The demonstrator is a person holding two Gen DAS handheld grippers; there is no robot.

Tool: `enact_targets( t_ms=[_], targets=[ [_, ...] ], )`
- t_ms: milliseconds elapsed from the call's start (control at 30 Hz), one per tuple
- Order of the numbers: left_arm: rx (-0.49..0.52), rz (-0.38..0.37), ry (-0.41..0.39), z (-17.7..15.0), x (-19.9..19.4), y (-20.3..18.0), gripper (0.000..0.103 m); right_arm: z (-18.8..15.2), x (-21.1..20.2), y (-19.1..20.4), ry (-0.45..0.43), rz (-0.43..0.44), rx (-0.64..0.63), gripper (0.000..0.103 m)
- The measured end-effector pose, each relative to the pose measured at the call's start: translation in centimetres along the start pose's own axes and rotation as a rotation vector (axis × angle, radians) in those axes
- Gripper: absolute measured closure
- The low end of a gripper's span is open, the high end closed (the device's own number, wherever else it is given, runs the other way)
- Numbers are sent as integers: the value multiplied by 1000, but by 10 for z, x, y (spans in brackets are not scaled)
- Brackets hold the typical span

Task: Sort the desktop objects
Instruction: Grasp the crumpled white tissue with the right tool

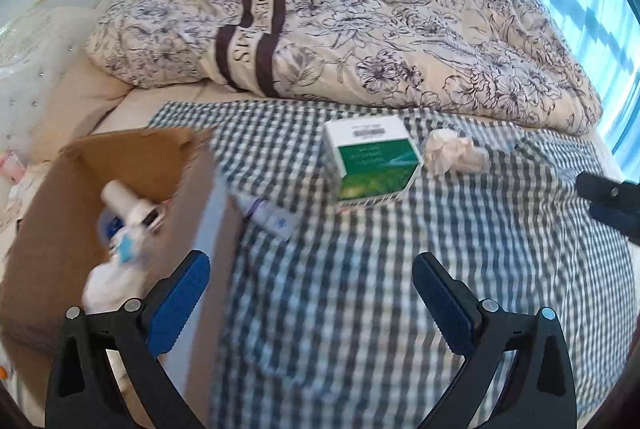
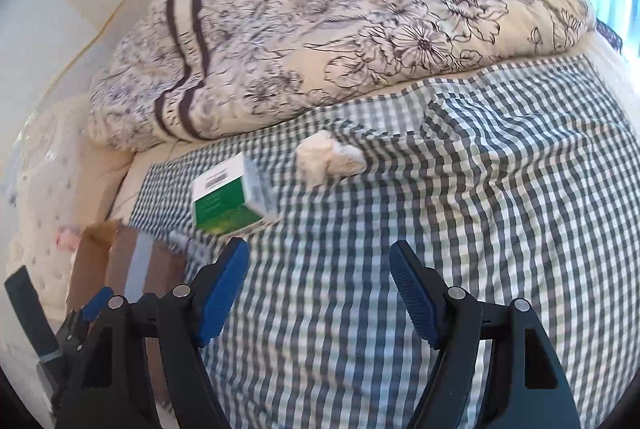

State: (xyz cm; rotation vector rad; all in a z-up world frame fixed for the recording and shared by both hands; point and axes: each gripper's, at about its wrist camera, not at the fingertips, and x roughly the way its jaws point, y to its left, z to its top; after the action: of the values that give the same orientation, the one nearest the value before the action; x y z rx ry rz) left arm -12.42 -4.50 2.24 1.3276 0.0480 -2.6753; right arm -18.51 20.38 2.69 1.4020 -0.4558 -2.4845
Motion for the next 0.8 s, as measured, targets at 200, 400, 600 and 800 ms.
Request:
enact_targets(
  t_ms=[200, 400, 600, 800],
  targets=[
    [-19, -5, 3, 36, 50, -31, 0, 31, 54, 3, 29, -9, -8, 30],
    [-36, 19, 34, 46, 103, -44, 0, 62, 119, 15, 67, -65, -82, 30],
    [-70, 6, 51, 51, 138, -44, 0, 74, 181, 12, 138, -129, -103, 30],
    [-78, 15, 71, 53, 160, -47, 0, 67, 207, 3, 153, -168, -109, 34]
  ],
)
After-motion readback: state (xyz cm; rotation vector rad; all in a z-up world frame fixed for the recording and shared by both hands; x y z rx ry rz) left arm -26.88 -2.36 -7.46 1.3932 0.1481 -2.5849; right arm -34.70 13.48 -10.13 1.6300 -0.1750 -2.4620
